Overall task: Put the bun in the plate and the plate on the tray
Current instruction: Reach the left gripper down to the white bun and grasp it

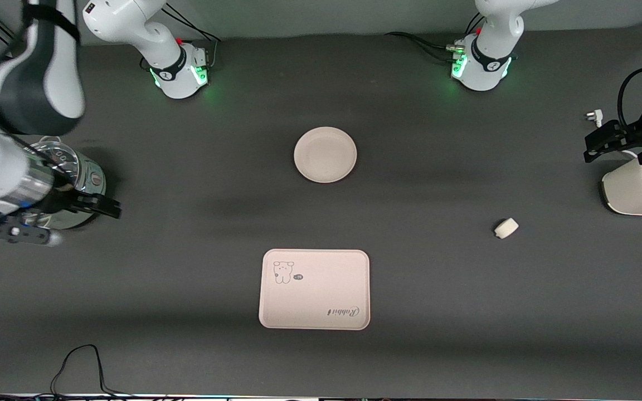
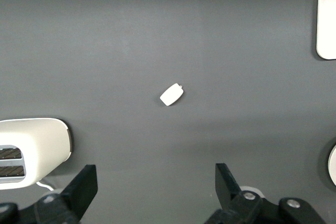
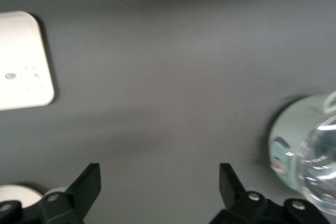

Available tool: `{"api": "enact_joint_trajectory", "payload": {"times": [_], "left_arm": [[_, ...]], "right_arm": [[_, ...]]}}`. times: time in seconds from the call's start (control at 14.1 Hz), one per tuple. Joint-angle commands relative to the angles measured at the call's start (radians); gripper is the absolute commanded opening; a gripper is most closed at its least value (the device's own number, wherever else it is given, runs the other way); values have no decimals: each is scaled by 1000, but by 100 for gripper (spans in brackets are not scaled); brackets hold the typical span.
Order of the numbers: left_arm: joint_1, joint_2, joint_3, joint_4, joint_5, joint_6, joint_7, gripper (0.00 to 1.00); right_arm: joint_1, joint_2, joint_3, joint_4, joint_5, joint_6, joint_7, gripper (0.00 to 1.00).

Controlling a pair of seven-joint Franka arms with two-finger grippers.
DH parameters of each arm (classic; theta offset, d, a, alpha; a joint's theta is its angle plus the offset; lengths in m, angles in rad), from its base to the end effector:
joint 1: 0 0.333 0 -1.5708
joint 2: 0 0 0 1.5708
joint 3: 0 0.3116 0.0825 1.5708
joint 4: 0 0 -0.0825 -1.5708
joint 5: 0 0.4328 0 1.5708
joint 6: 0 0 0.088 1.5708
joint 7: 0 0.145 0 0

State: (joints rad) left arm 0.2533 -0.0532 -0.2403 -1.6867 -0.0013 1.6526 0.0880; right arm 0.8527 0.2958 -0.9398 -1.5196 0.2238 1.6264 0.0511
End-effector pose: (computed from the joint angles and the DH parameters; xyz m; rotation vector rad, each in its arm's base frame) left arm 0.5940 0.0049 0.5595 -3.1271 0.1168 -0.0266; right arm 0.6572 0.0275 0.4927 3.1175 -0.2272 -0.1061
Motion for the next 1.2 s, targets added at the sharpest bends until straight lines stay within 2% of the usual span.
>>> {"api": "enact_joint_trajectory", "payload": {"times": [0.0,0.14,0.28,0.35,0.42,0.57,0.64,0.71,0.85,0.92,0.99,1.06,1.13], "left_arm": [[7,12,-10,1,18,-11,-16,100],[6,86,-10,-4,20,6,-11,100],[-9,169,-13,-27,70,74,7,100],[-15,199,-16,-69,117,164,48,100],[-13,217,-16,-159,124,338,173,100],[-16,268,-14,-322,132,635,237,100],[-17,310,-14,-352,136,704,254,100],[-16,378,-14,-385,196,764,295,100],[-14,449,-14,-491,241,957,337,100],[-14,466,-14,-528,242,1013,338,100],[-11,484,-14,-556,242,1047,338,100],[-8,495,-14,-564,242,1059,338,99],[-8,503,-13,-570,242,1062,337,93]], "right_arm": [[-1,-4,-19,51,-30,-96,-48,100],[0,-7,-94,52,-5,-135,-43,100],[5,-9,-111,61,3,-146,-43,100],[3,-9,-111,67,3,-146,-46,100],[6,-9,-111,70,3,-148,-45,100],[9,-9,-108,69,2,-149,-43,100],[12,-9,-106,68,2,-151,-43,100],[14,-9,-103,70,2,-152,-43,100],[-3,-12,-96,73,3,-155,-42,100],[-39,-14,-68,75,3,-157,-43,100],[-143,-39,43,78,3,-178,-45,100],[-299,-88,222,87,-12,-190,-45,100],[-469,-127,398,85,-24,-192,-46,100]]}}
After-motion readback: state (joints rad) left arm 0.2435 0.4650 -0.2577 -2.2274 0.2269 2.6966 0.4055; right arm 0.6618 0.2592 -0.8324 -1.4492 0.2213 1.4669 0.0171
